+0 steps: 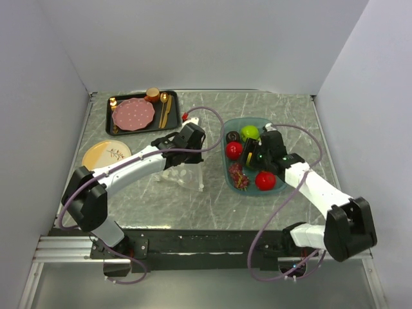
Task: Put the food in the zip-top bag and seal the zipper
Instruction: Place the fake fruit in the bin, then open the zipper of the food storage bag.
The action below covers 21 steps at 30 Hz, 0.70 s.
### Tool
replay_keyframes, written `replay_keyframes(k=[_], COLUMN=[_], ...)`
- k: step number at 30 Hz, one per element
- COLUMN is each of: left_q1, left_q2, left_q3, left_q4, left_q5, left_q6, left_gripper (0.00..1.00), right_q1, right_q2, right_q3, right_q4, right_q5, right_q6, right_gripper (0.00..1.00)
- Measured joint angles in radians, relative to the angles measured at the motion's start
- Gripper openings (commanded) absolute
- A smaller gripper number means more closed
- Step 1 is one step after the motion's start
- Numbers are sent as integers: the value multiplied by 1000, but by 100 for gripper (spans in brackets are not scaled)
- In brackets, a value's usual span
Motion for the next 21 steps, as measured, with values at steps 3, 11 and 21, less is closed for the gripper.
replay_keyframes(k=[3, 11, 21], left_q1=[0, 0, 0], left_q2=[0, -9, -42], left_q3=[0, 0, -13], left_q4=[1, 0, 19], left_q5=[0, -1, 11], left_q6=[2, 5, 3], left_gripper=[1, 1, 1], right_q1=[0, 3, 78], right_q2=[38, -100, 112], right_q3=[-2, -8, 39], right_q4=[-16, 142, 342], right_q5=[-3, -237, -467], right_q6=[-8, 86, 233], right_gripper=[72, 36, 34])
